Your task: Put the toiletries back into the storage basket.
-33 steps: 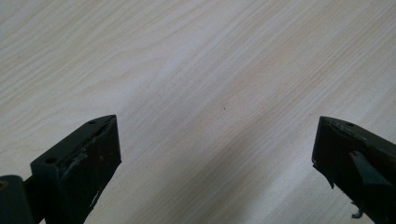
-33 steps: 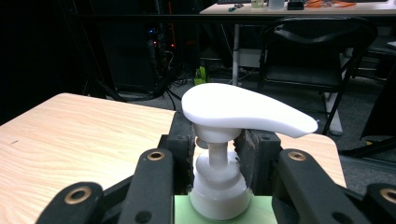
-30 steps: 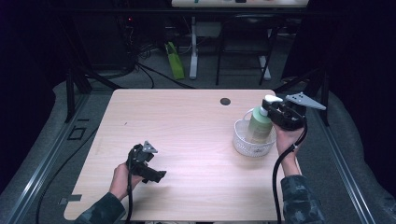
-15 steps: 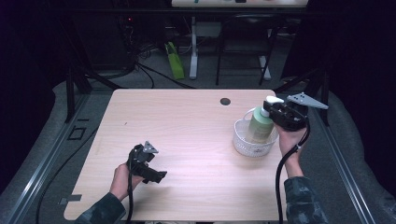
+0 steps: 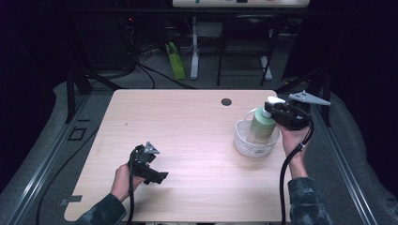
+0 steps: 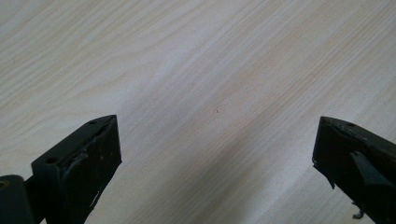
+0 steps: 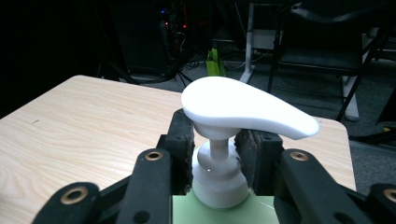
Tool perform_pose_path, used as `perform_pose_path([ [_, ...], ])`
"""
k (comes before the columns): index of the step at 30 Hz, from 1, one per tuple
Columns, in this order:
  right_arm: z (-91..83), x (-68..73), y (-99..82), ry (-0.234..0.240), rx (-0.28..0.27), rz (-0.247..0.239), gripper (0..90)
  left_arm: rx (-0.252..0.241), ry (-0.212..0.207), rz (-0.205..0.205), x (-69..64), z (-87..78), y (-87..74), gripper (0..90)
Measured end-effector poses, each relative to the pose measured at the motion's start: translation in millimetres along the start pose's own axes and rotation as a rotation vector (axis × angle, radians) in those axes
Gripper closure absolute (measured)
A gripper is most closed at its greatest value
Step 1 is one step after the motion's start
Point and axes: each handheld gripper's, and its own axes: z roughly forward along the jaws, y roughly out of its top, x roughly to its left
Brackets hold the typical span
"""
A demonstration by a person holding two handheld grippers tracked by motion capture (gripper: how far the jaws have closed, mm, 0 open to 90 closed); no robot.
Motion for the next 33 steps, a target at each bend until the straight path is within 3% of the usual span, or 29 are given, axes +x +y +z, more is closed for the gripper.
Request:
perform_pose_path([
  [7, -3.9, 4.1, 4.9, 0.006, 0.049, -0.009, 50.5, -0.011, 0.002, -0.003, 0.0, -2.5, -0.1, 1.2],
  [10, -4.8, 6.2, 5.4, -0.003, 0.086, 0.003, 40.1, -0.013, 0.006, -0.003, -0.5, -3.9, 0.0, 1.3],
  [19, -14.9, 8.7, 5.2, 0.032, 0.158, 0.013, 25.9, -0.019, 0.002, -0.007, -0.7, -4.4, 0.2, 1.3],
  [33, -55.7, 27.9, 3.3, 0.066, 0.140, -0.027, 11.9, -0.018, 0.000, -0.004, -1.4, -4.7, -0.1, 1.3],
])
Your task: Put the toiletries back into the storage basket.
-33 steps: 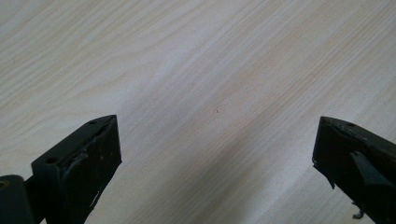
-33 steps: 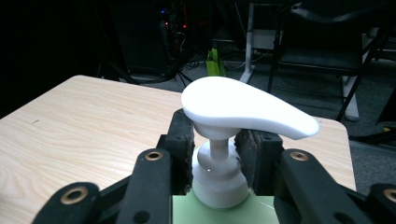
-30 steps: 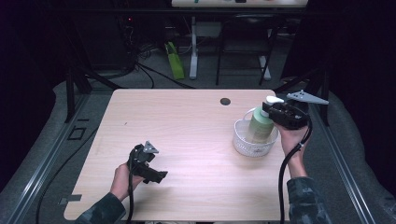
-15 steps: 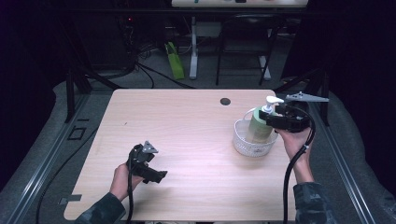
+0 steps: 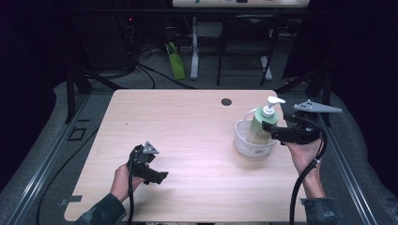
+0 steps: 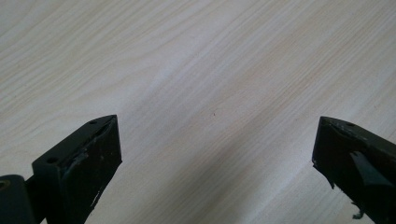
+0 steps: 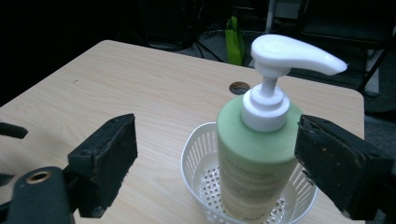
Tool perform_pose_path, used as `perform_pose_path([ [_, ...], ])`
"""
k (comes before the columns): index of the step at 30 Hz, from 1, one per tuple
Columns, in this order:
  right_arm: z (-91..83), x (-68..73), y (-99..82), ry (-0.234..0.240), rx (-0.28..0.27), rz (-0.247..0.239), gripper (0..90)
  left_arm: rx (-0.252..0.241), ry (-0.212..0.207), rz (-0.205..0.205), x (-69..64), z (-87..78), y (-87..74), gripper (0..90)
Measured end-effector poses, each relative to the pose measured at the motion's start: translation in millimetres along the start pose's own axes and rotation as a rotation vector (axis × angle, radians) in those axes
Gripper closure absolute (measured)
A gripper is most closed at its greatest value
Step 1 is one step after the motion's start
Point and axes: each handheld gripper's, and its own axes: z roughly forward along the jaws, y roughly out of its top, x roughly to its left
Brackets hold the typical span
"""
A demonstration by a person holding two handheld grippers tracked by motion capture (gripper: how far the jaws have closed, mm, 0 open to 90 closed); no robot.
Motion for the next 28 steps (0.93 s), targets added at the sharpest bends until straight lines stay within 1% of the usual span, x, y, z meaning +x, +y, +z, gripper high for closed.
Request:
perform_pose_path([
  [4, -9.1, 6.1, -5.0, 0.001, 0.016, -0.014, 9.6, 0.002, 0.000, 0.000, -0.2, -0.4, -0.1, 1.3],
  [8, -15.6, 11.3, -16.5, 0.002, 0.042, -0.018, 8.1, 0.003, 0.000, 0.001, 0.1, -0.4, -0.2, 1.3],
  [11, -19.7, 15.7, -33.5, -0.007, 0.059, -0.022, 7.7, 0.003, 0.000, 0.003, 0.2, -0.2, -0.2, 1.3],
  [13, -22.1, 19.1, -46.4, -0.015, 0.060, -0.023, 7.8, 0.002, 0.001, 0.002, -0.2, 0.2, -0.2, 1.2],
  [16, -22.7, 22.3, -64.2, -0.017, 0.078, -0.017, 7.4, 0.004, -0.003, 0.008, -0.5, 0.5, 0.5, 1.2],
  [17, -22.2, 22.8, -70.2, -0.022, 0.101, -0.017, 7.0, 0.005, -0.004, 0.010, -0.6, 0.5, 0.7, 1.2],
  [18, -22.5, 22.6, -74.8, -0.021, 0.110, -0.012, 7.0, 0.004, -0.005, 0.009, -0.7, 0.5, 0.9, 1.2],
  [19, -23.5, 21.5, -81.2, -0.019, 0.106, 0.004, 7.1, 0.005, -0.004, 0.010, -0.7, 0.2, 0.9, 1.2],
  [22, -23.2, 17.8, -93.2, -0.037, 0.127, 0.019, 6.9, 0.004, -0.005, 0.011, 0.3, 0.7, 0.7, 1.2],
  [23, -22.6, 15.9, -97.1, -0.033, 0.129, 0.032, 6.9, 0.006, -0.004, 0.012, 0.5, 0.8, 0.7, 1.2],
  [24, -22.2, 14.7, -99.4, -0.035, 0.137, 0.041, 6.7, 0.006, -0.004, 0.012, 0.6, 0.9, 0.6, 1.2],
  [25, -20.8, 12.8, -102.2, -0.042, 0.152, 0.040, 6.6, 0.004, -0.004, 0.010, 0.5, 1.1, 0.5, 1.2],
  [28, -17.9, 9.1, -106.5, -0.044, 0.169, 0.048, 6.6, 0.006, -0.002, 0.010, 0.0, 1.5, 0.8, 1.2],
])
